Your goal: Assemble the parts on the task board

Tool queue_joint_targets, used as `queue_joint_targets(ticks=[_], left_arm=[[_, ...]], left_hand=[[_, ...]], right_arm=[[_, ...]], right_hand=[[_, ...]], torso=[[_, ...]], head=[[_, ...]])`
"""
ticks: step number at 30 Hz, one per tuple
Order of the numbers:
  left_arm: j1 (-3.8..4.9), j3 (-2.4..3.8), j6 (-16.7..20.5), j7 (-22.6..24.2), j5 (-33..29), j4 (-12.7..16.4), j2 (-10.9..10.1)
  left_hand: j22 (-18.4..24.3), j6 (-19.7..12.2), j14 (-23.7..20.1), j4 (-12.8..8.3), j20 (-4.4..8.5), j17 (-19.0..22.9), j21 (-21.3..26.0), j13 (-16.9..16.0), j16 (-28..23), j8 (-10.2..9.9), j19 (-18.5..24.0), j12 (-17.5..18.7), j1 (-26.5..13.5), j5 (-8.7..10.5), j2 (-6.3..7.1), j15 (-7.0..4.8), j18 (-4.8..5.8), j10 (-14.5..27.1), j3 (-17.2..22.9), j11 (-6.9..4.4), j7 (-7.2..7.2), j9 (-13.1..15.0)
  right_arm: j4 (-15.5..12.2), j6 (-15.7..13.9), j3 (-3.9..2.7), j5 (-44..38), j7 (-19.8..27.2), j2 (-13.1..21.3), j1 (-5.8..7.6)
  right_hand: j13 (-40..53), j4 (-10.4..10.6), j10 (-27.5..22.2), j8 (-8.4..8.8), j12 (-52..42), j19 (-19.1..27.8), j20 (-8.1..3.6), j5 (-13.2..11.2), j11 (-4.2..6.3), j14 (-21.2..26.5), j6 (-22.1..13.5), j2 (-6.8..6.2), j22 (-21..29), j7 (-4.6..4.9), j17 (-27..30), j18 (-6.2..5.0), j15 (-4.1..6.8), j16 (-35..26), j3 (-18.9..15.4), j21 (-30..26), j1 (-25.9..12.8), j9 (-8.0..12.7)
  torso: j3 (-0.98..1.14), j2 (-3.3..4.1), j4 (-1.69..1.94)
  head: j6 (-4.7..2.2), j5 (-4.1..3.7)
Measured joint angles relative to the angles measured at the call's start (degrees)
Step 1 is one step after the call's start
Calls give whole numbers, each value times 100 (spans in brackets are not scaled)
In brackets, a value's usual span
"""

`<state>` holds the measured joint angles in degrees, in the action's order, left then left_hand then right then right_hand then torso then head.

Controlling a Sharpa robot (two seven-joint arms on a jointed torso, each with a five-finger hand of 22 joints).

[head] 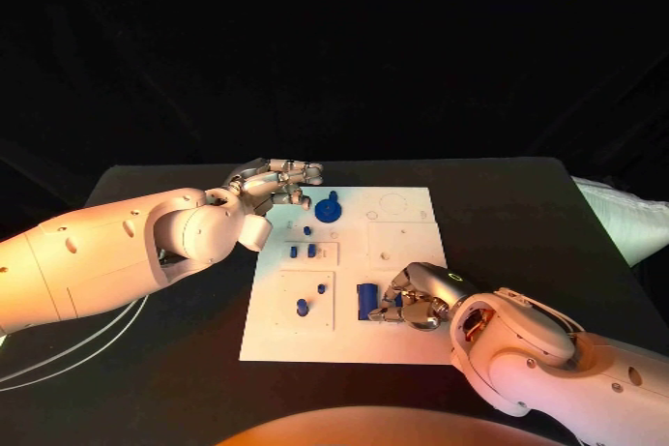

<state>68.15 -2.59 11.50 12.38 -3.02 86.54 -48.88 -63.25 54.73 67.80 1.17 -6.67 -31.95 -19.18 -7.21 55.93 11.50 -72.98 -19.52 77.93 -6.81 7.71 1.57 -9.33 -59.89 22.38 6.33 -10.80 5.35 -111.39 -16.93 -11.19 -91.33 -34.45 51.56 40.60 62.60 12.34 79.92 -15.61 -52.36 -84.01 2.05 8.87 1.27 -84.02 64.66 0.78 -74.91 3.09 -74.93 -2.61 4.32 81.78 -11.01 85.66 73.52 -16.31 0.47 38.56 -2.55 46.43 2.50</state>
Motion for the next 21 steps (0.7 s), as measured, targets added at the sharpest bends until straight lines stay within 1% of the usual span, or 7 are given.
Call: queue_joint_targets(ticks=[7,9,11,12,14,18,21], left_arm=[[-6,-1,-8,-12,0,0,-26],[-9,-2,-9,-13,0,0,-36],[-11,-3,-9,-14,1,0,-37],[-12,-3,-9,-14,1,0,-37],[-14,-3,-9,-14,1,-1,-36],[-18,-5,-9,-14,1,0,-36],[-19,-5,-8,-12,2,1,-37]], left_hand=[[0,0,0,0,0,0,0,0,0,0,0,0,0,0,0,0,-1,0,0,0,0,0],[0,0,0,0,0,0,0,0,0,0,0,0,0,0,0,0,0,0,0,0,0,0],[0,0,0,0,0,0,0,0,0,0,0,0,0,0,0,0,1,0,0,0,0,1],[0,0,0,0,0,2,0,0,12,0,0,-1,0,0,0,0,0,6,0,6,0,0],[0,0,-1,0,0,6,0,0,23,0,0,-23,0,0,0,0,0,19,0,19,0,1],[0,0,-1,0,0,5,0,0,23,0,0,-23,0,0,0,1,0,20,0,20,0,1],[0,0,-1,0,0,5,0,0,23,0,0,-23,0,0,0,1,0,20,0,20,0,1]], right_arm=[[-201,-312,-5,66,94,253,-7],[-272,-414,-27,101,149,383,-8],[-334,-519,-67,164,223,525,-2],[-354,-557,-79,197,256,581,6],[-392,-632,-102,283,325,725,41],[-389,-718,-130,398,398,960,101],[-344,-723,-132,447,415,1035,113]], right_hand=[[-115,110,-35,41,228,0,0,5,-35,0,-11,-198,0,11,0,0,0,-48,-155,-4,-131,-3],[-167,89,-55,57,319,0,0,181,-55,0,-39,-277,0,39,1,0,0,-89,-177,-27,-52,-3],[-215,67,-95,89,410,0,0,666,-51,0,-46,-349,1,46,1,0,0,-89,-160,-27,65,-3],[-257,26,-121,102,482,0,0,918,-58,0,-51,-317,1,51,1,0,0,-113,-120,-27,194,-2],[-326,-52,-156,145,593,0,0,1095,-31,0,-73,-230,1,73,1,0,0,-133,-41,-27,404,4],[-469,-136,-212,199,811,0,1,1109,-45,0,-74,-70,1,73,25,0,-1,-152,94,-27,651,32],[-600,-96,-271,281,1007,0,1,1064,-84,0,-149,-72,-4,106,69,1,-1,-193,92,-67,650,59]], torso=[[7,-1,1],[5,-3,-3],[5,-7,-9],[2,-9,-11],[0,-15,-20],[-2,-26,-37],[-2,-30,-44]], head=[[-1,-18],[-6,-19],[-11,-23],[-13,-25],[-16,-29],[-20,-29],[-15,-27]])
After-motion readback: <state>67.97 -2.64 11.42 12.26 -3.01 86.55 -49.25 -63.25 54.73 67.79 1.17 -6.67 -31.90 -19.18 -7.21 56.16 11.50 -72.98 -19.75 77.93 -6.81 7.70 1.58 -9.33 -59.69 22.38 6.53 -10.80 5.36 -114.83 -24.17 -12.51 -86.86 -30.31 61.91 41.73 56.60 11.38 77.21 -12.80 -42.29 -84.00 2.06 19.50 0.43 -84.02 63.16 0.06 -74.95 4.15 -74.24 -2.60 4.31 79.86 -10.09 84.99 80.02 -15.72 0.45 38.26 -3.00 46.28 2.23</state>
